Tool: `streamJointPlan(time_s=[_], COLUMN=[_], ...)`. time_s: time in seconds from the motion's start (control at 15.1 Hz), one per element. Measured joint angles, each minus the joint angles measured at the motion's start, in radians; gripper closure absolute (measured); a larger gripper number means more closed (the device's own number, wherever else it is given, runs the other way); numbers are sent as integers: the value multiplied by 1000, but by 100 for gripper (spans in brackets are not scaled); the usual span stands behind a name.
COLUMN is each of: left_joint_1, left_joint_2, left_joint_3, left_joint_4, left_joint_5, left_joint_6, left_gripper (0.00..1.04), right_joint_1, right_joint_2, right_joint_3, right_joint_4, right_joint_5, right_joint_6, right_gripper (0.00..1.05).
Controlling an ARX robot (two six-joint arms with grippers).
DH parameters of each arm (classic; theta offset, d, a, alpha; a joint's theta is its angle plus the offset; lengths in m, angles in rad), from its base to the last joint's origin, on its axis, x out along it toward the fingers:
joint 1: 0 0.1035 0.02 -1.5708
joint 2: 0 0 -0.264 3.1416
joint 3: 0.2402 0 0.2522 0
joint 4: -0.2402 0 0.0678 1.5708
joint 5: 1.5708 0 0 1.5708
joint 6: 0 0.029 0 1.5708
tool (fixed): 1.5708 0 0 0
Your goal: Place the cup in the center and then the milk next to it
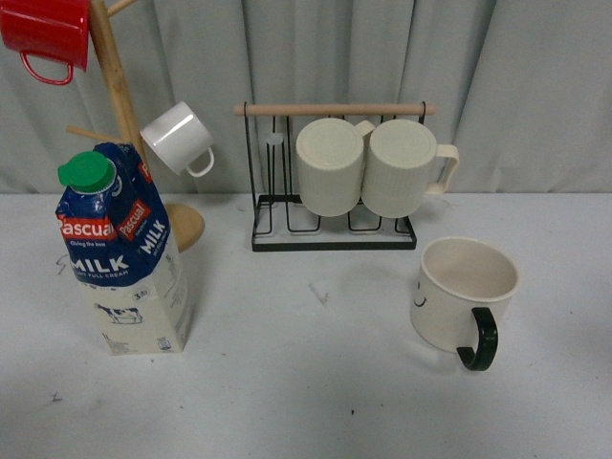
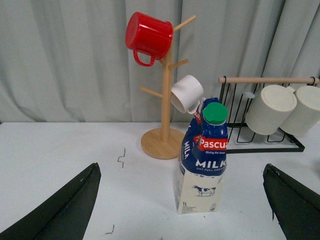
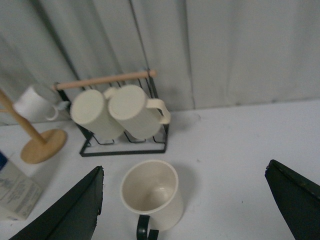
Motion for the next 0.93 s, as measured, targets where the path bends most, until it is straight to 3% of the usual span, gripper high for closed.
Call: streamJointPlan(time_s=[0.27, 0.53, 0.86, 0.93], left_joint_1=[0, 0, 0, 0], left_joint_2=[0, 0, 0, 0], left_joint_3=[0, 0, 0, 0], left_joint_4=[0, 0, 0, 0], left_joint_5=[0, 0, 0, 0], left_joint_6=[0, 0, 0, 0], left_gripper=[7, 7, 7, 7], right_joint_1=[119, 171, 201, 208], right_joint_2=[589, 879, 970, 985], right_joint_3=[376, 650, 750, 756], right_joint_4=[-207, -401, -532, -541], right_joint_5=[215, 267, 293, 294], right_joint_6=[100, 101, 108, 118], right_gripper=[6, 6, 6, 15])
